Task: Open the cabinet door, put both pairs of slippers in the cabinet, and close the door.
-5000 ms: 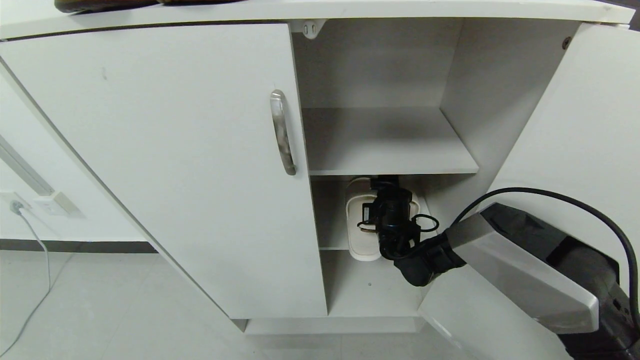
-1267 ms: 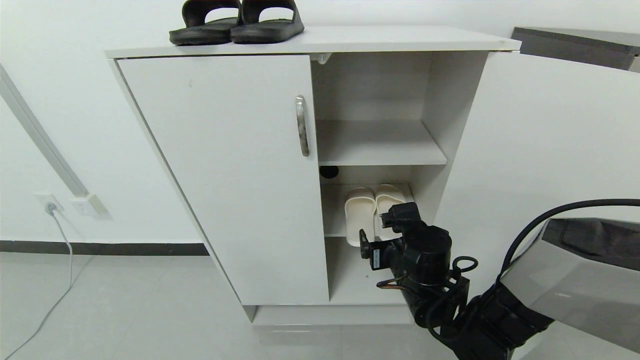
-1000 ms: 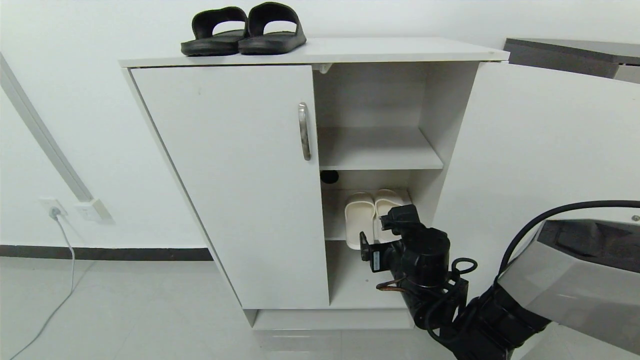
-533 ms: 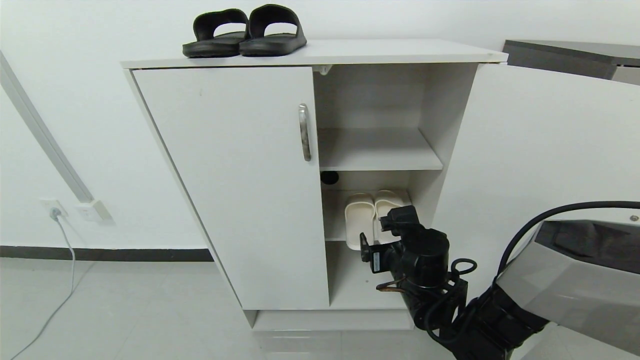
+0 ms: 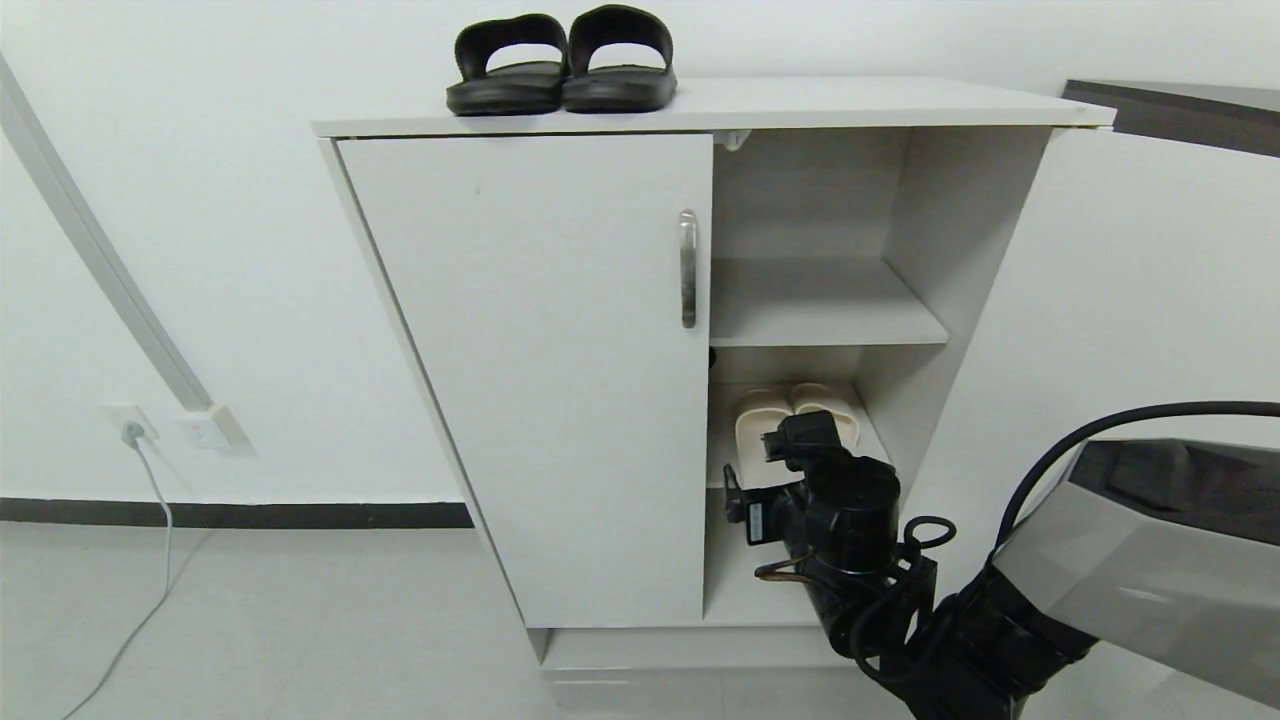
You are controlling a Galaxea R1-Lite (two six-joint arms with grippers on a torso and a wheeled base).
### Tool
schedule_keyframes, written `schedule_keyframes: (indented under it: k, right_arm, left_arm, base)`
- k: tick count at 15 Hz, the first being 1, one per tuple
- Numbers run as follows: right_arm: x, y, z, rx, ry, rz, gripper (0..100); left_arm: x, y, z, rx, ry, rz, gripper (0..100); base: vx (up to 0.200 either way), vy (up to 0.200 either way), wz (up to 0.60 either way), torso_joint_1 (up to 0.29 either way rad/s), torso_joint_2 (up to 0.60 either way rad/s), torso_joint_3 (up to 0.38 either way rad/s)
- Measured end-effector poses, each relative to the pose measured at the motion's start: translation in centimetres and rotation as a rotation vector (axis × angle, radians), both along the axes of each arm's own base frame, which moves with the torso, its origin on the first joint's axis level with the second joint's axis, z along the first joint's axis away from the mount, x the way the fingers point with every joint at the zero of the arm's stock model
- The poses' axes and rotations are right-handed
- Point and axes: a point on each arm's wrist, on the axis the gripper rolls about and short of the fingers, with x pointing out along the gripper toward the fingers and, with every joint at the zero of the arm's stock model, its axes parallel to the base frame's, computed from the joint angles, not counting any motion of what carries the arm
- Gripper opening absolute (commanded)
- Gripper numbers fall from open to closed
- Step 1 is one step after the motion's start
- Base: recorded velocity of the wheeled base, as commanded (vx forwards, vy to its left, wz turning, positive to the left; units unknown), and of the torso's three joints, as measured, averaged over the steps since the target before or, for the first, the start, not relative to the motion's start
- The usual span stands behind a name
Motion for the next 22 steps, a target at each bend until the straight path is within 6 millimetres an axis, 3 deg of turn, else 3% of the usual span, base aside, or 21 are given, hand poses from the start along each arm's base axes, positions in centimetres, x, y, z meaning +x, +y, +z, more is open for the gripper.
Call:
schedule_keyframes:
  k: [10, 22]
  right_arm:
    - [0.0, 0.0, 0.0, -0.002, 0.001, 0.001, 100]
    - [0.1, -0.7, -1.0, -0.067, -0.033, 0.013, 100]
  left_arm:
    - [0.0, 0.0, 0.0, 0.000, 0.000, 0.001, 0]
    - [0.0, 0.0, 0.0, -0.001, -0.001, 0.006, 0]
  base:
    - [0.000, 0.200, 0.00, 0.003, 0.00, 0.002]
    - [0.000, 0.000, 0.00, 0.000, 0.00, 0.000]
